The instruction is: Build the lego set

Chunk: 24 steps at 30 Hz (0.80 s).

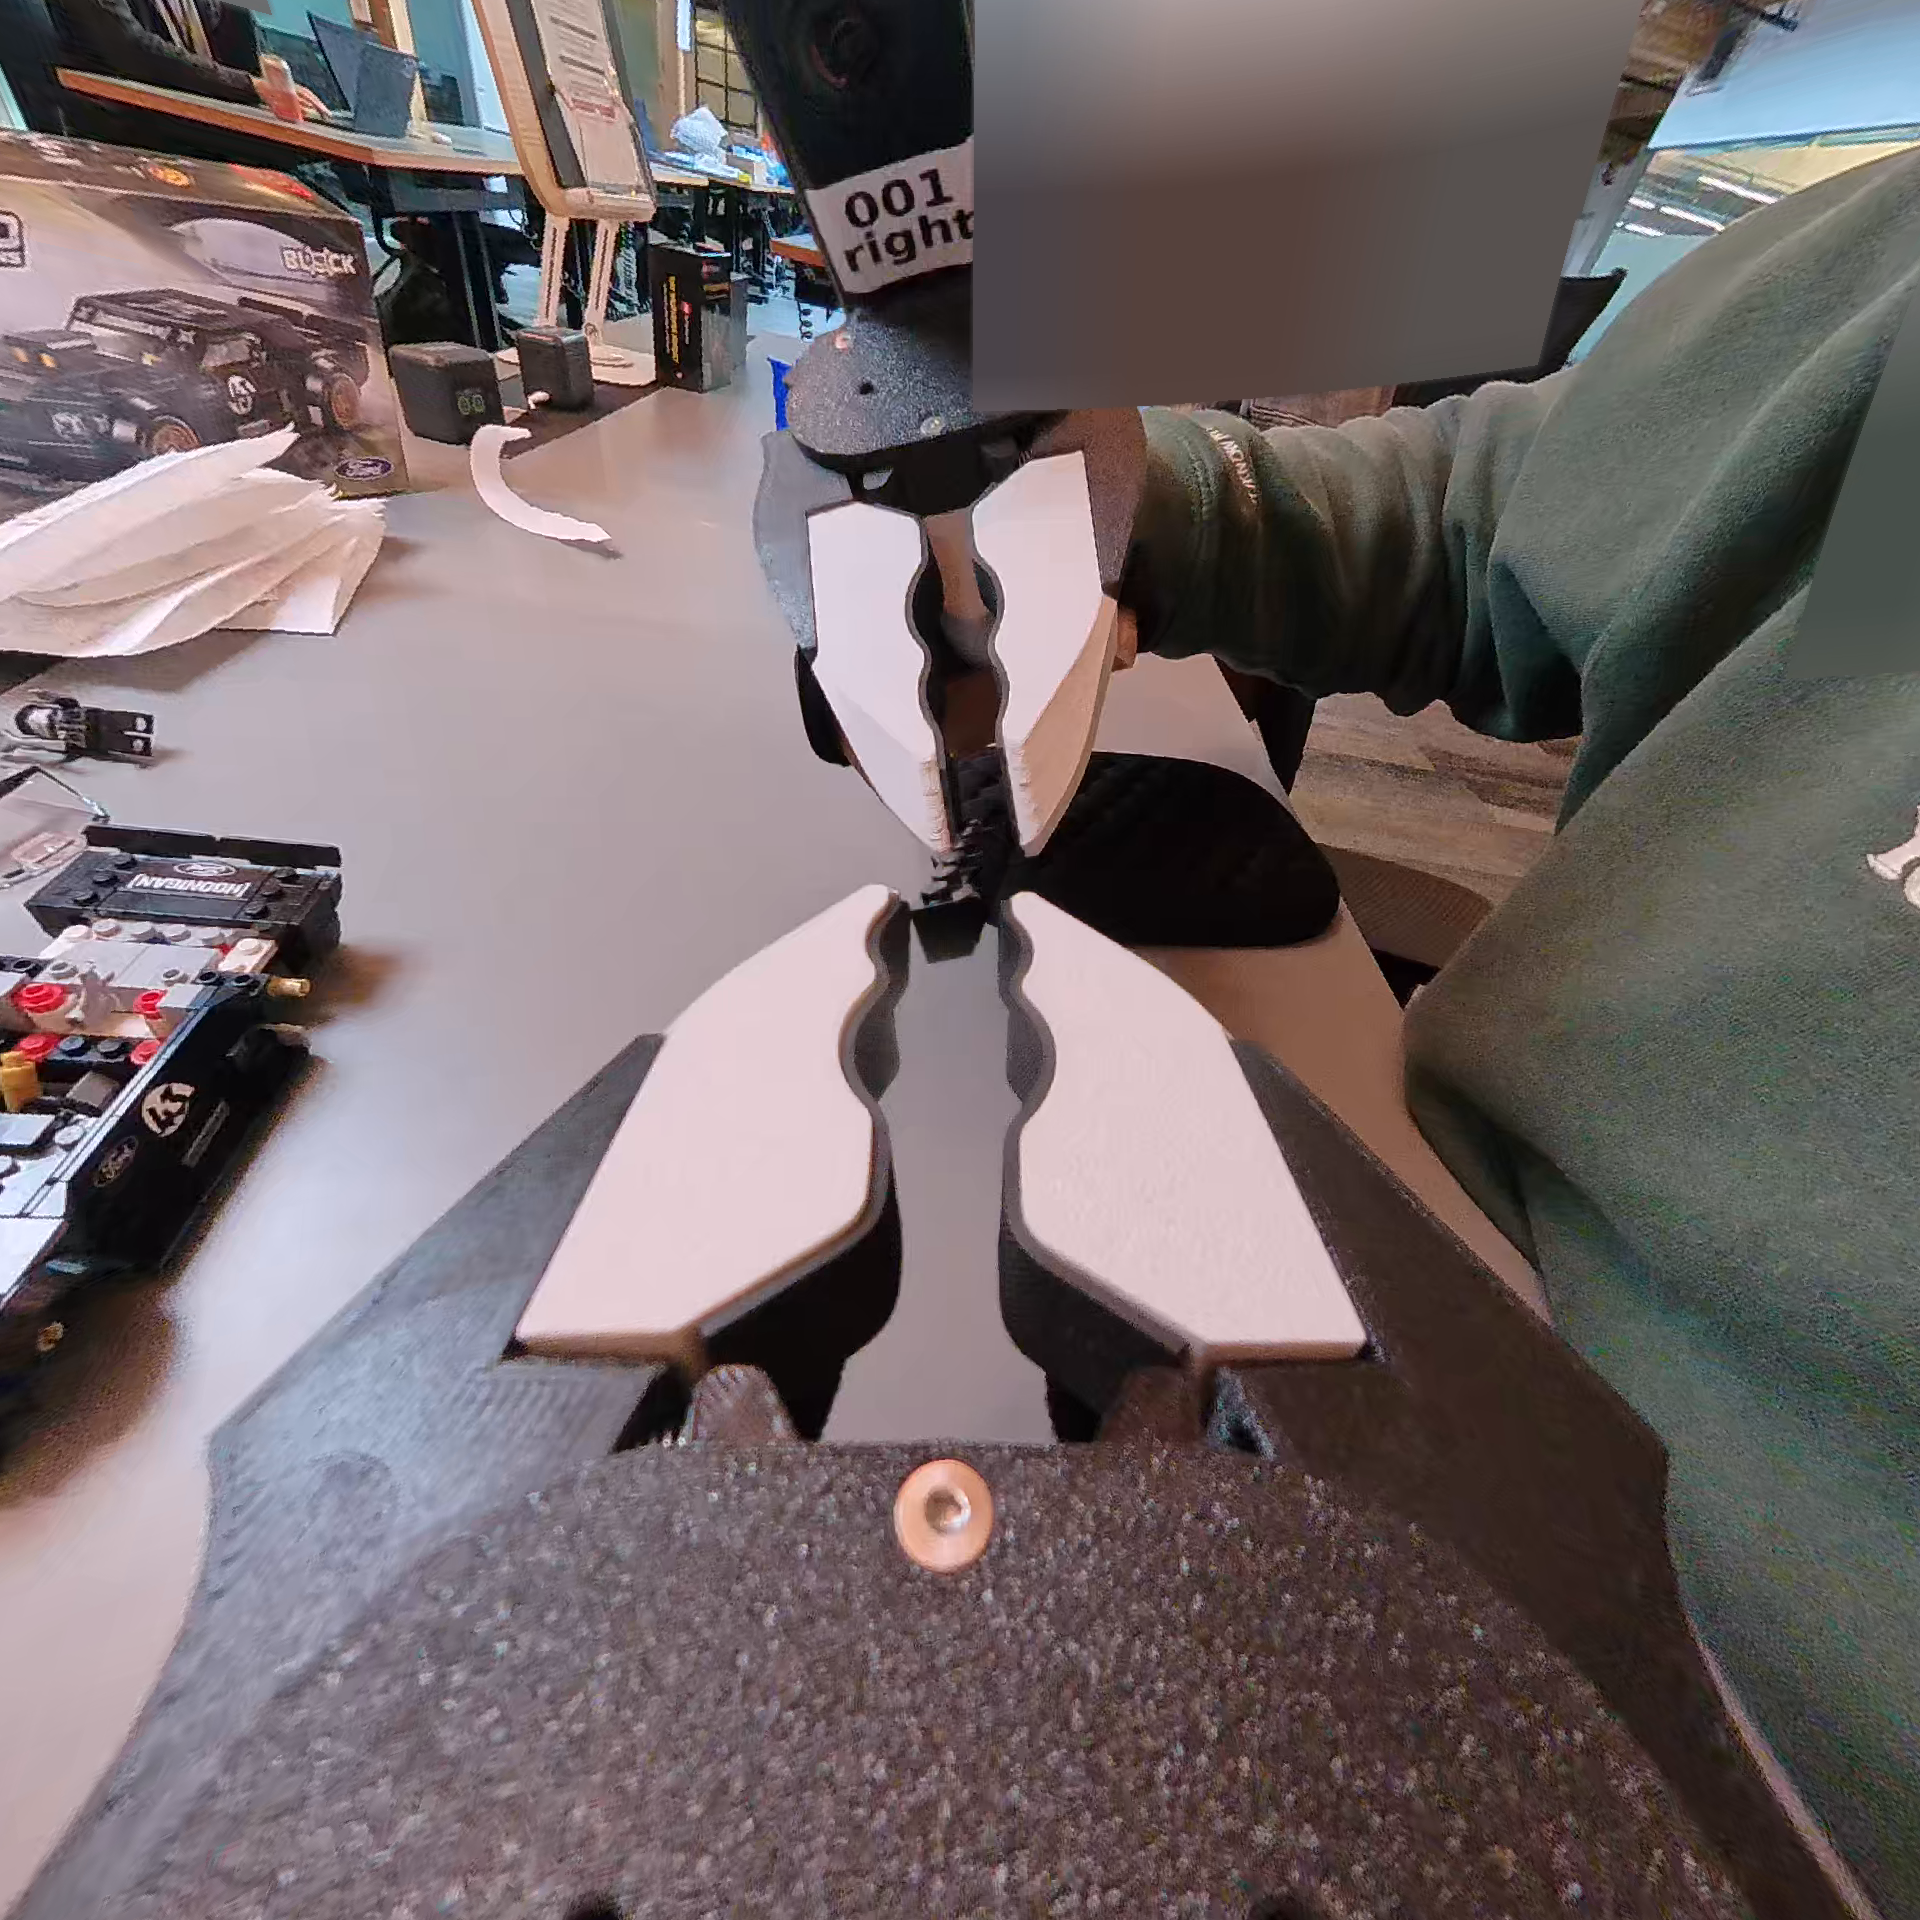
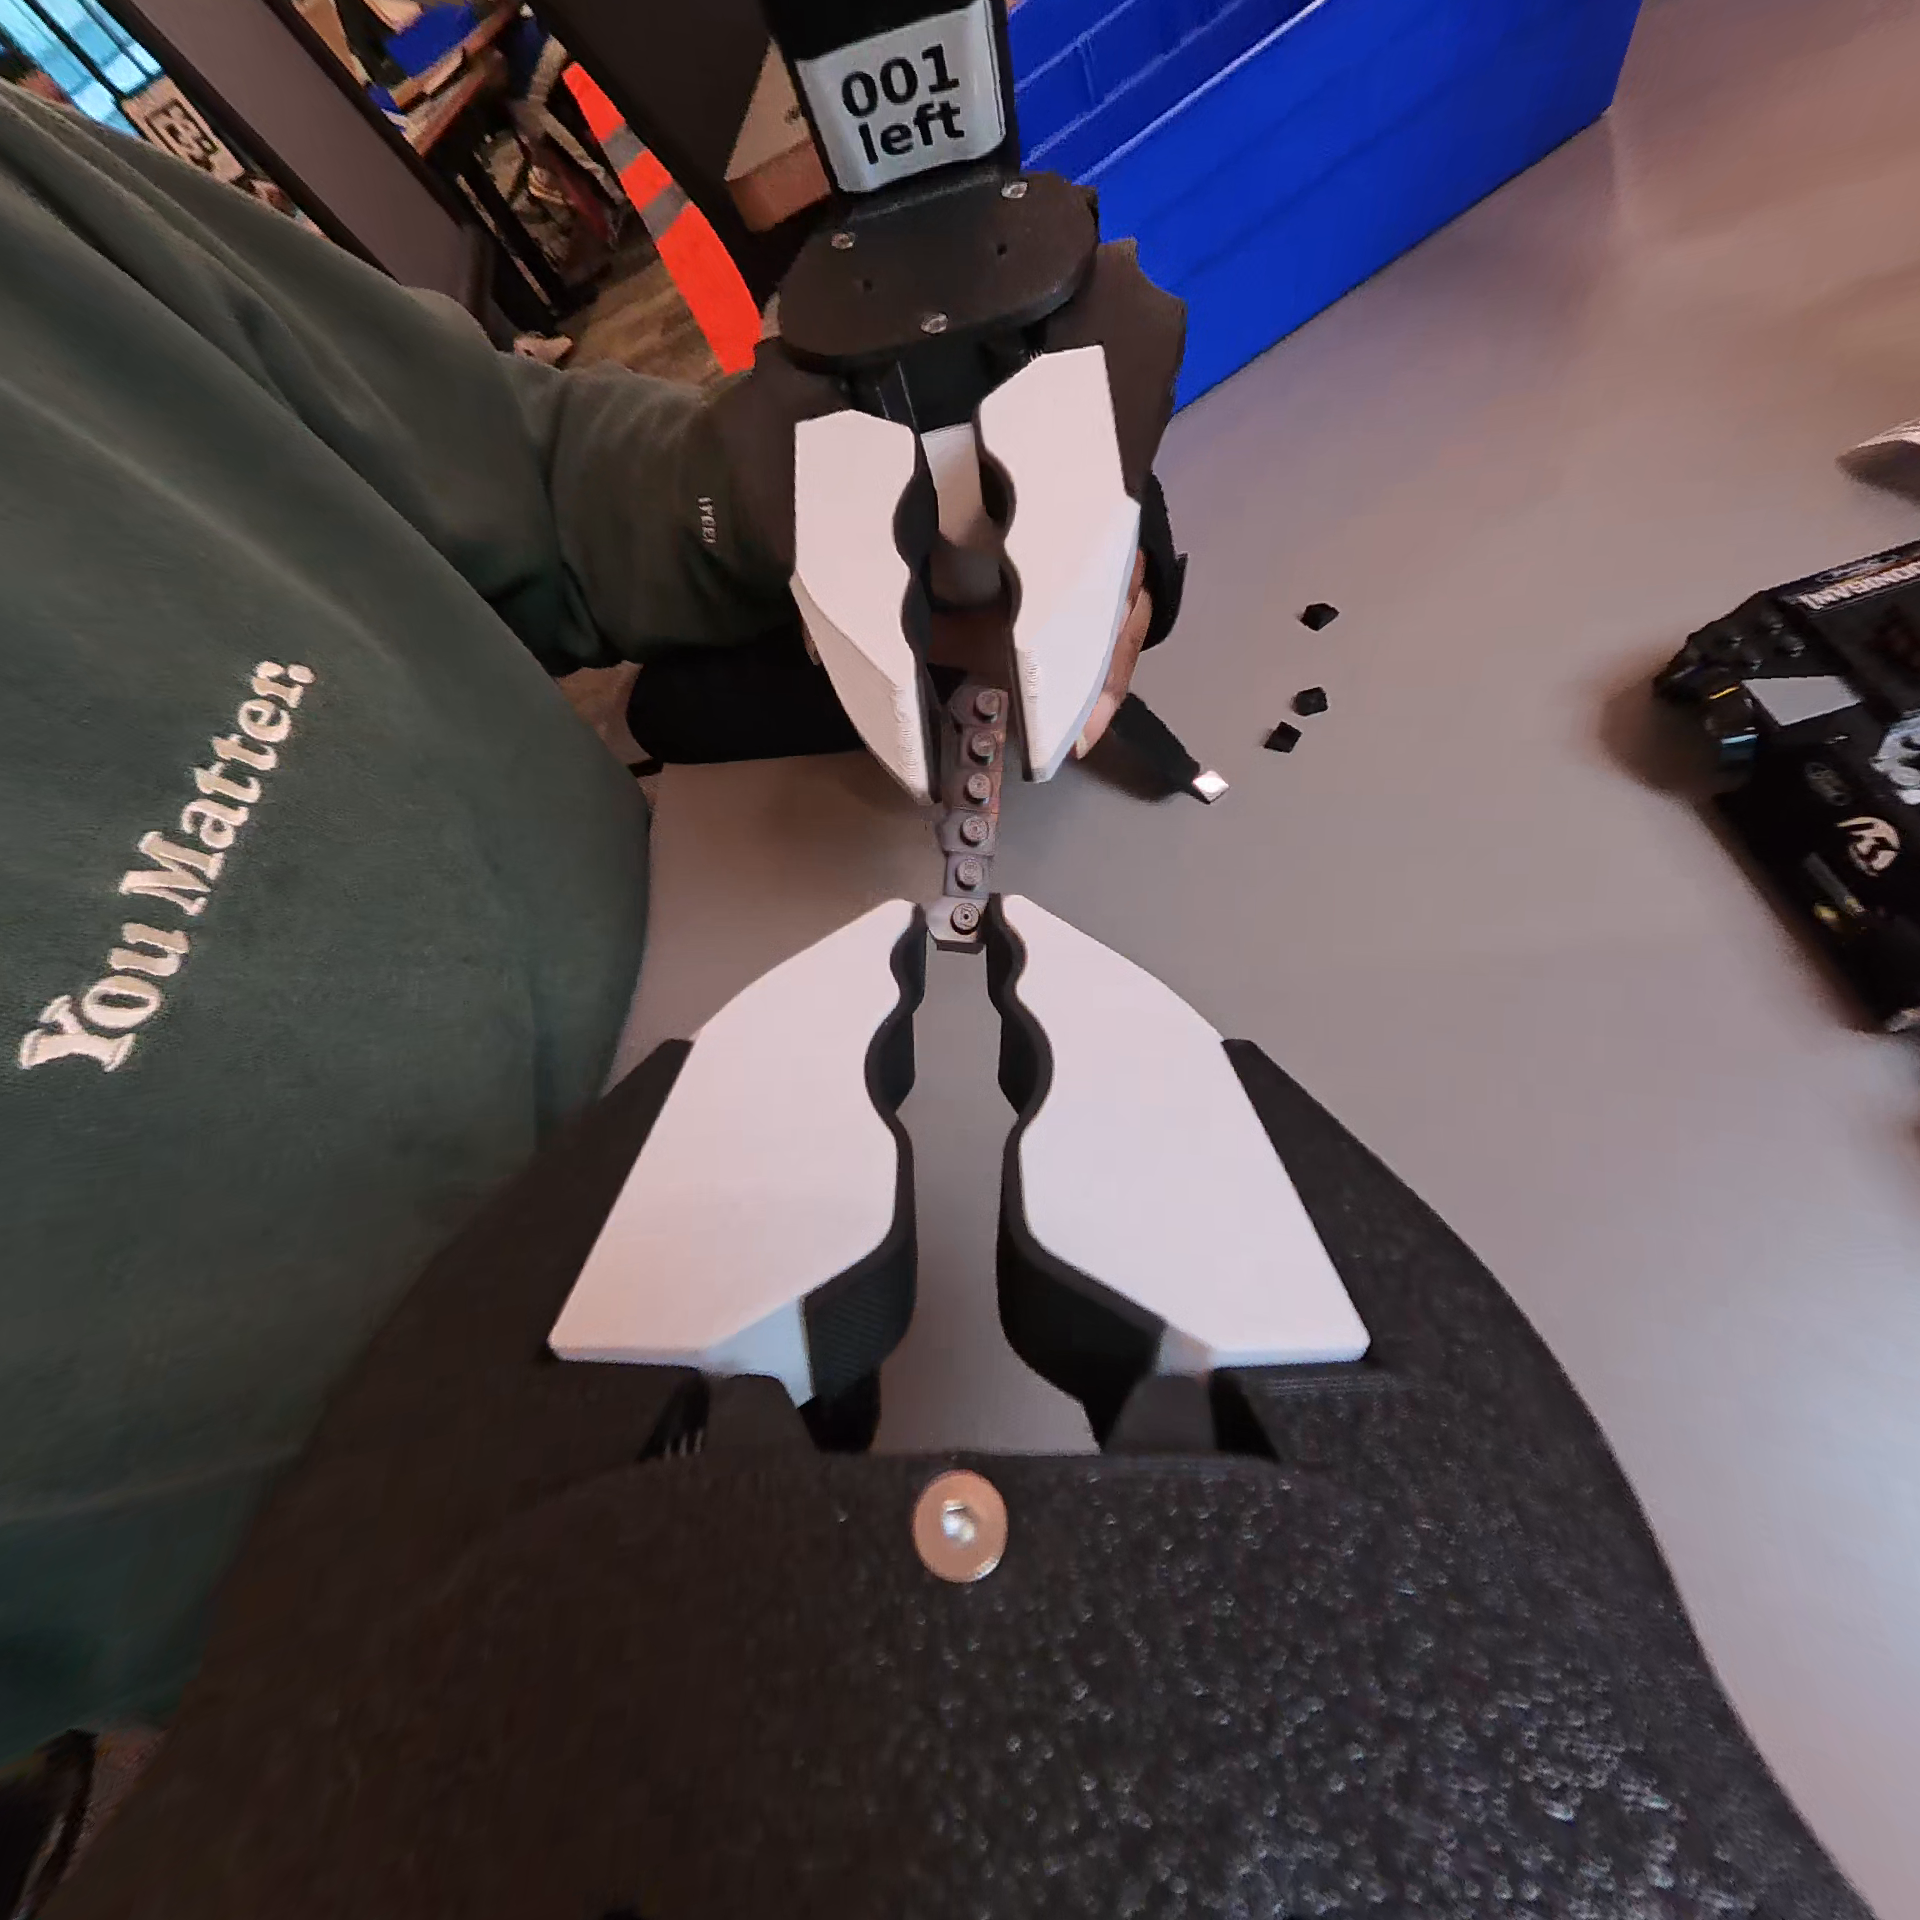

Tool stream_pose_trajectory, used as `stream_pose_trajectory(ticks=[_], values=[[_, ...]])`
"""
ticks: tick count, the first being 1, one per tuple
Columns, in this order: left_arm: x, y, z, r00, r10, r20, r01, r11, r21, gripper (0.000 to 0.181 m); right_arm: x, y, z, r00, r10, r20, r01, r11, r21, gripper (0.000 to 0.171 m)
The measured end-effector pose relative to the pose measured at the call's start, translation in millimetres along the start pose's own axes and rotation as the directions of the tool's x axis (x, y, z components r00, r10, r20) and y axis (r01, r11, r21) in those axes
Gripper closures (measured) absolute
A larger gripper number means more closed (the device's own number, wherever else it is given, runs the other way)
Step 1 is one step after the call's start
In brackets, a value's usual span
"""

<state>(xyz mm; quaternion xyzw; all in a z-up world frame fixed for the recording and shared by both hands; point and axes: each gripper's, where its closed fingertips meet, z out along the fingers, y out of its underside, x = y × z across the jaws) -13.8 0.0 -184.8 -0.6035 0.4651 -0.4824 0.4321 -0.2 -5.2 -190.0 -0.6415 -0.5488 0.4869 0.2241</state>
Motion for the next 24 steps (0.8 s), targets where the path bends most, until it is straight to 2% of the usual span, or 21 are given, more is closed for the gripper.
stream_pose_trajectory(ticks=[6, 11, 14, 20, 24], values=[[-6.9, 1.2, -1.5, 1.000, -0.004, 0.024, 0.004, 1.000, 0.008, 0.169, 8.8, -2.4, 0.9, 0.983, -0.117, -0.142, 0.113, 0.993, -0.037, 0.160], [-10.1, -13.9, -9.2, 0.999, -0.052, 0.005, 0.051, 0.990, 0.129, 0.170, 9.5, -22.2, -5.7, 0.935, -0.208, -0.286, 0.236, 0.969, 0.067, 0.146], [-11.5, -20.2, -11.8, 0.992, -0.122, -0.029, 0.126, 0.975, 0.182, 0.170, 8.4, -31.5, -9.0, 0.919, -0.202, -0.338, 0.265, 0.952, 0.153, 0.146], [-15.2, -37.9, -19.8, 0.927, -0.335, -0.171, 0.373, 0.875, 0.309, 0.170, 8.7, -44.9, -13.7, 0.924, -0.153, -0.349, 0.258, 0.925, 0.278, 0.147], [-18.1, -38.8, -22.6, 0.921, -0.350, -0.174, 0.388, 0.864, 0.320, 0.170, 10.2, -49.5, -10.3, 0.940, -0.119, -0.320, 0.219, 0.929, 0.298, 0.147]])
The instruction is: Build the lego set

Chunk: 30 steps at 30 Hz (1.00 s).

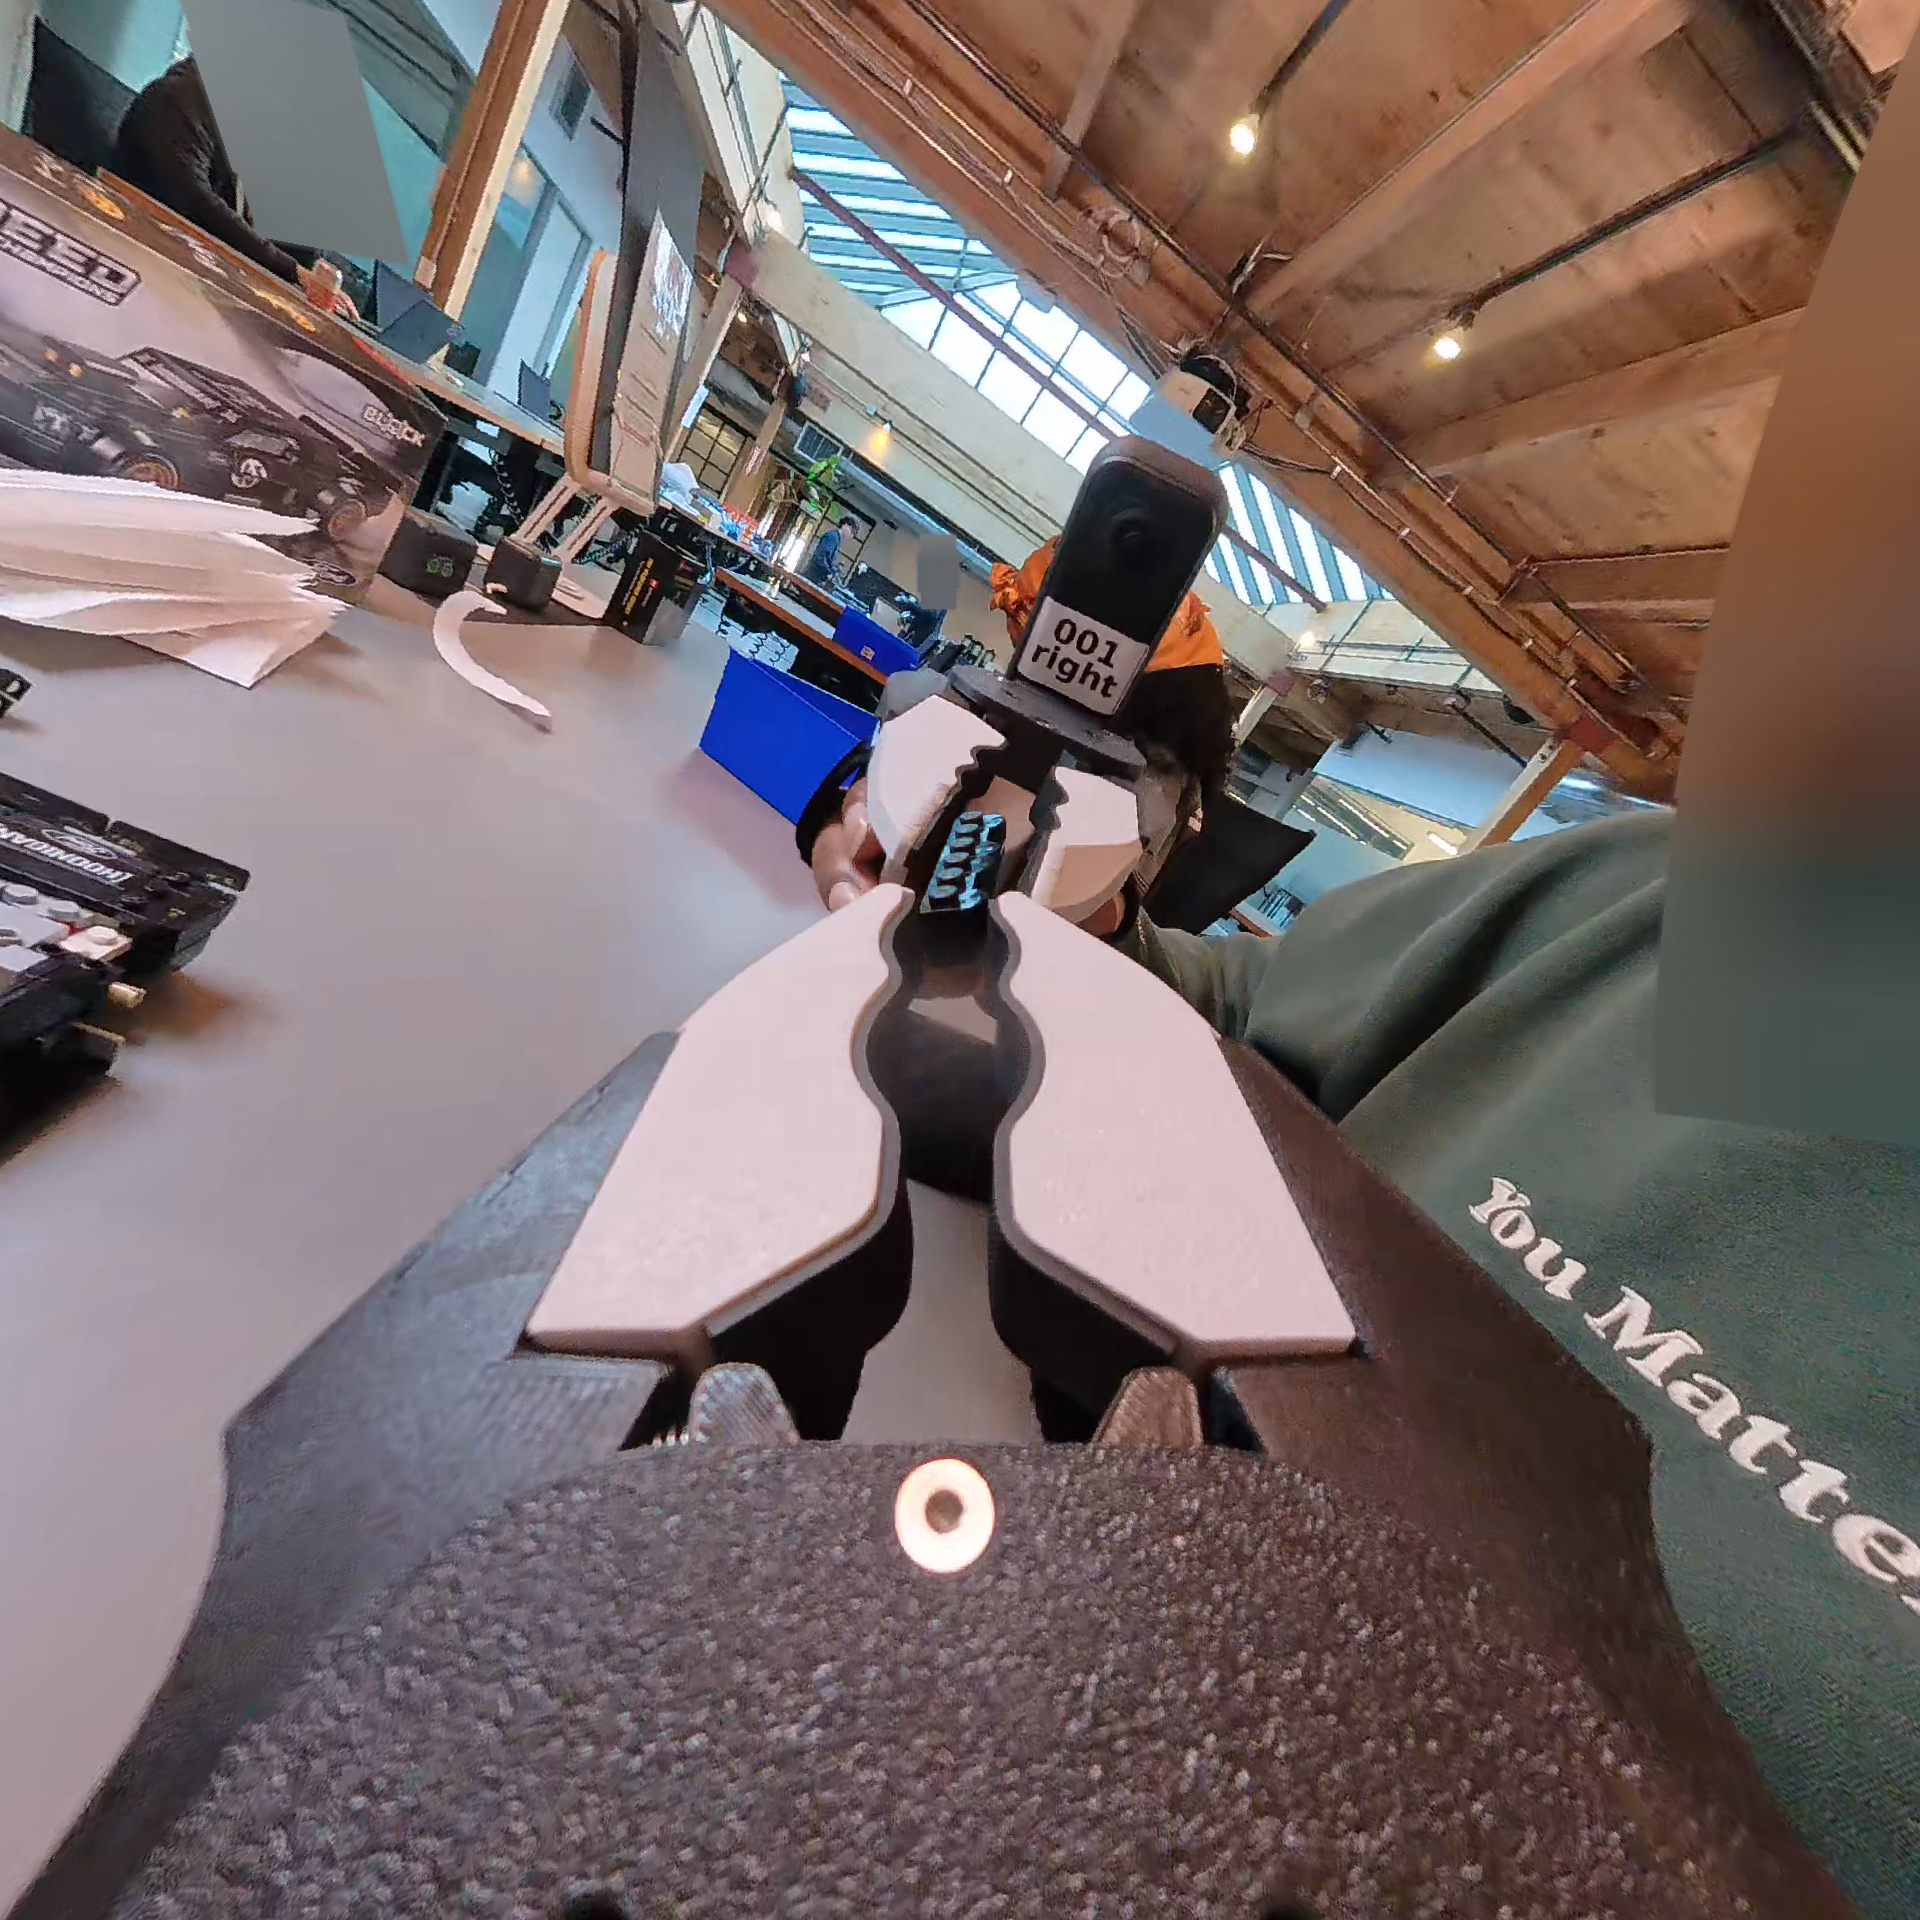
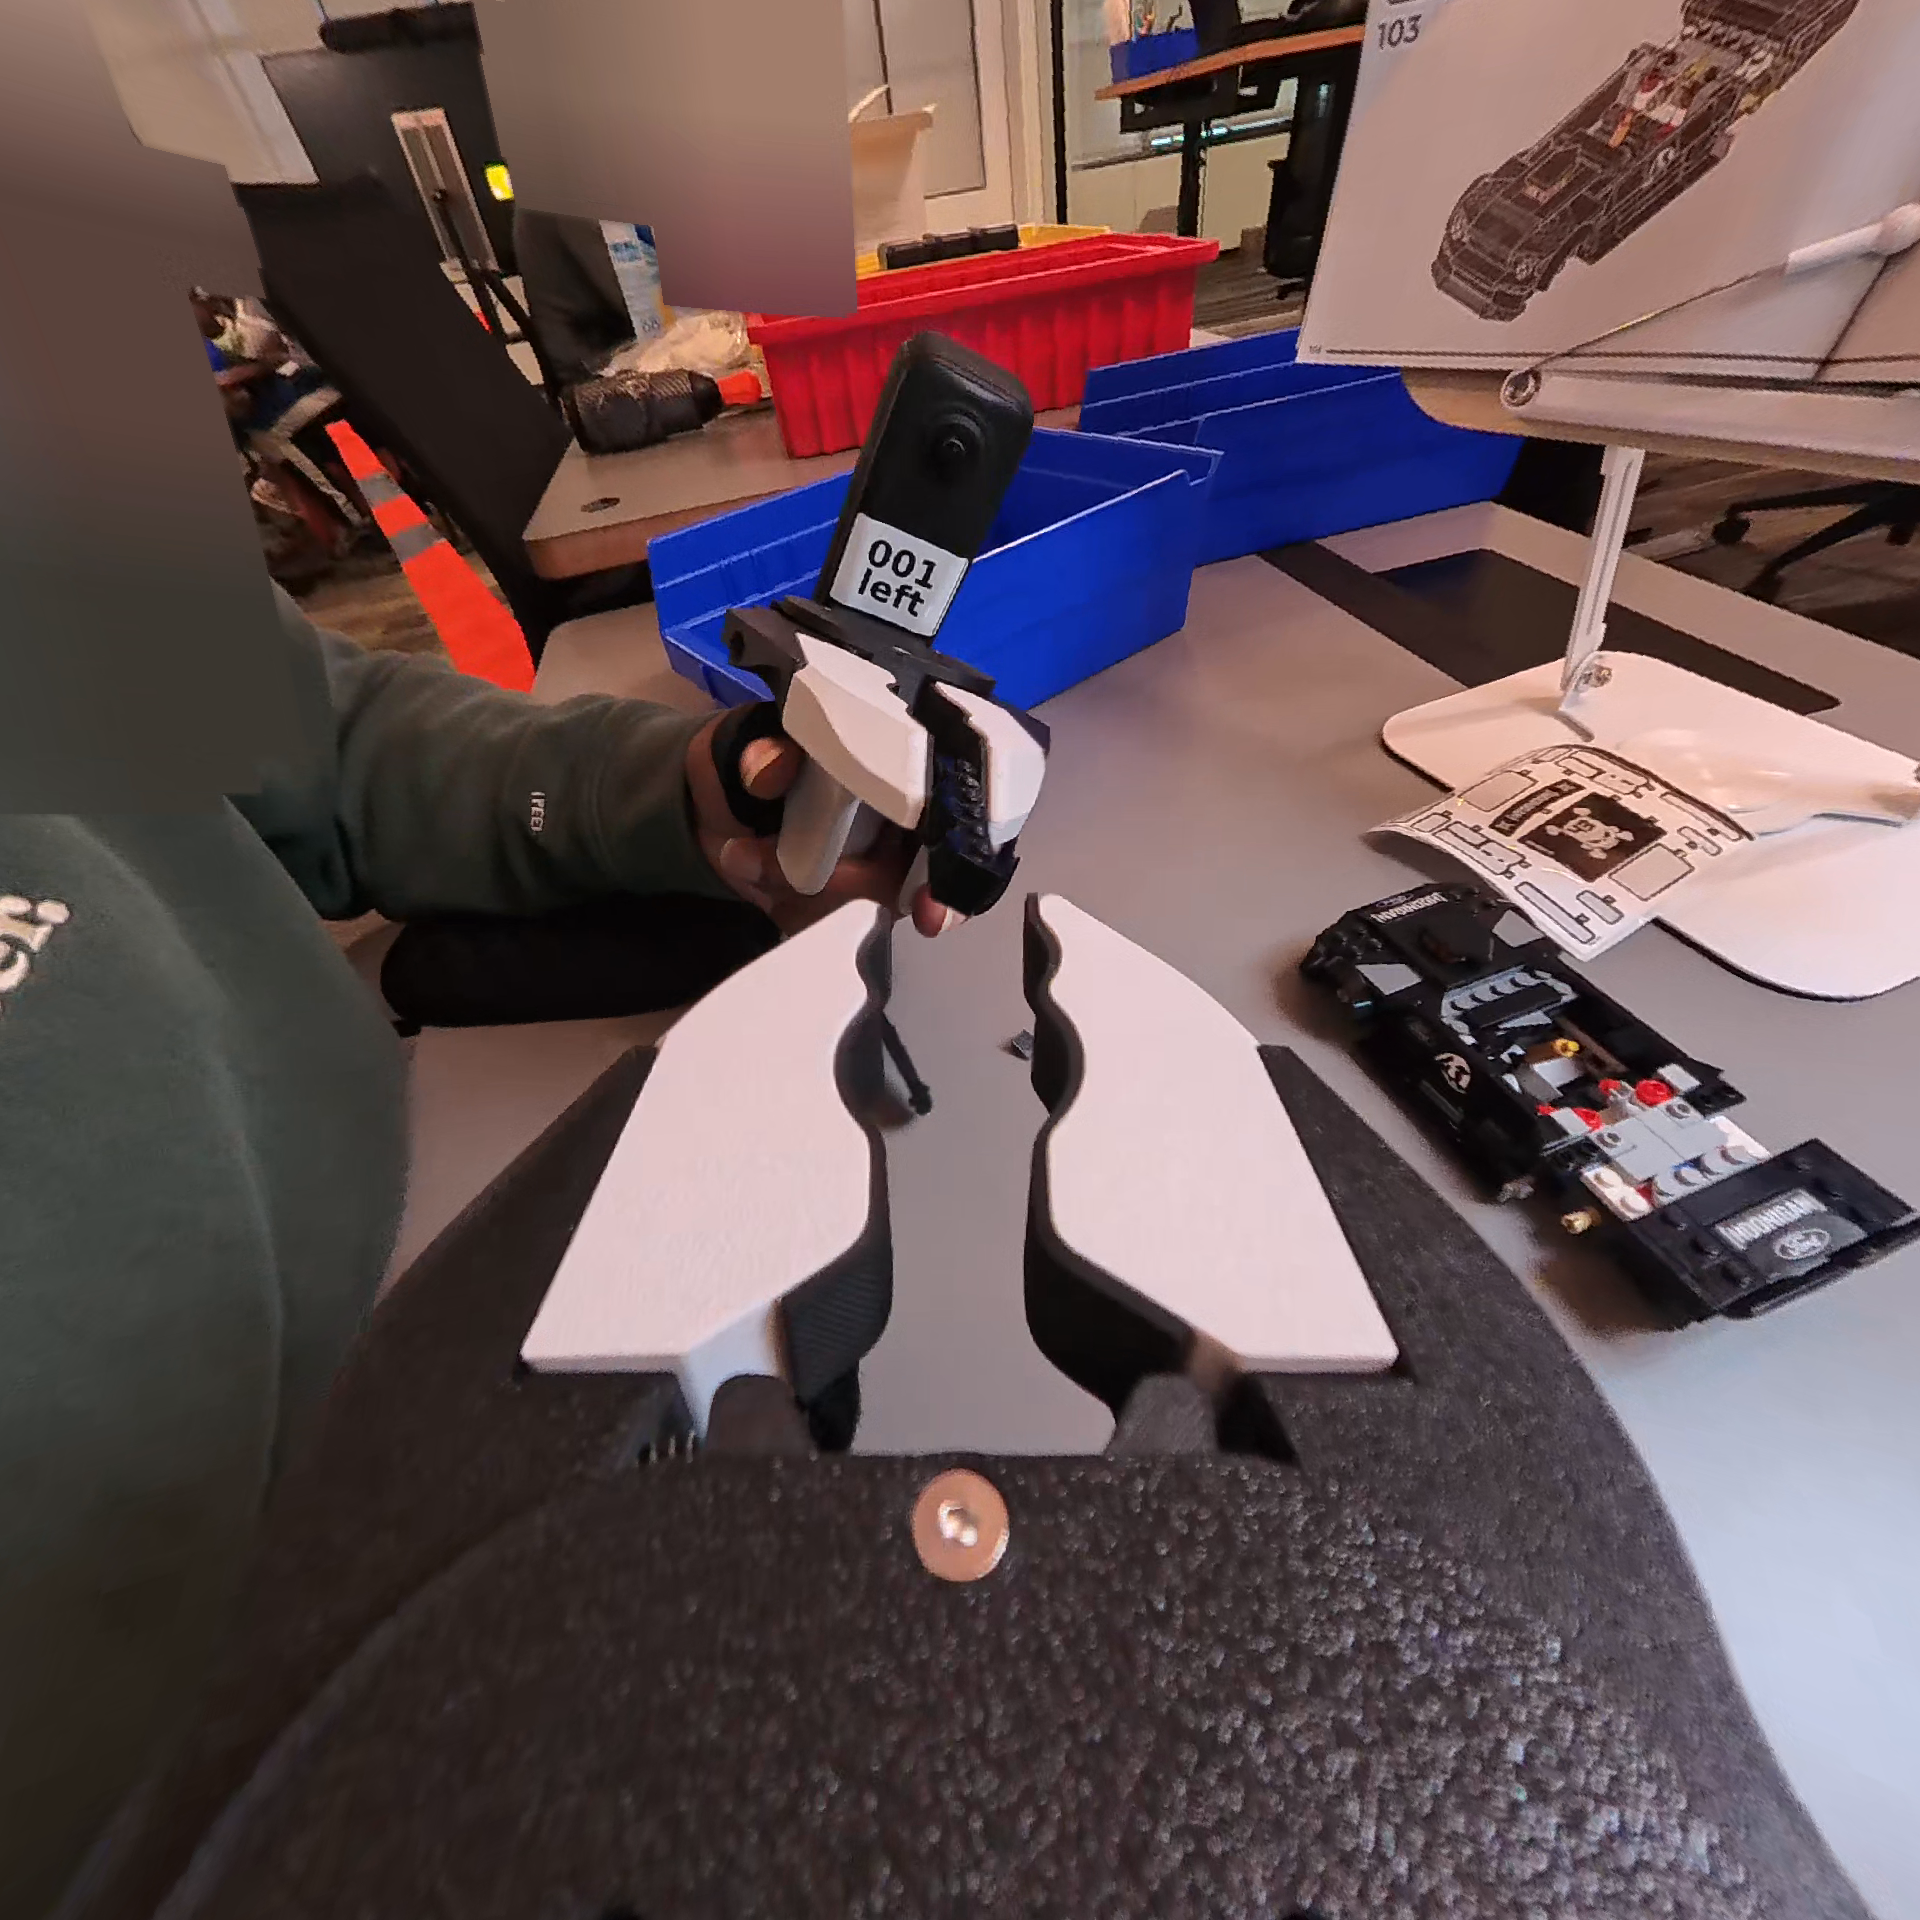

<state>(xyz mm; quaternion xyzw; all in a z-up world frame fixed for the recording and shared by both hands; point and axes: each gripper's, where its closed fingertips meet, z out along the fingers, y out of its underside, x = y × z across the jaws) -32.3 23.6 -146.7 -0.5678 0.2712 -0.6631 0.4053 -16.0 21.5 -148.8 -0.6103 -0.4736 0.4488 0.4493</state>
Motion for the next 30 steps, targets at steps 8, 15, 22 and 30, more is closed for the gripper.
stream_pose_trajectory(ticks=[8, 15, 22, 30], values=[[-5.5, 5.0, -1.6, 0.995, 0.082, 0.053, -0.079, 0.995, -0.052, 0.169, 4.7, 2.0, 9.6, 1.000, 0.009, -0.003, -0.009, 0.999, -0.044, 0.159], [-38.4, 28.3, -10.2, 0.871, 0.432, 0.234, -0.343, 0.876, -0.338, 0.159, 25.6, 60.7, 9.5, 0.992, -0.101, -0.071, 0.076, 0.953, -0.294, 0.159], [-51.2, 29.7, -15.6, 0.798, 0.528, 0.290, -0.393, 0.822, -0.413, 0.160, 53.9, 126.2, 3.9, 0.984, -0.138, -0.113, 0.063, 0.862, -0.504, 0.159], [-53.0, 31.3, -13.8, 0.779, 0.552, 0.299, -0.416, 0.810, -0.413, 0.163, 55.0, 144.2, -0.2, 0.973, -0.227, 0.040, 0.194, 0.710, -0.677, 0.159]])
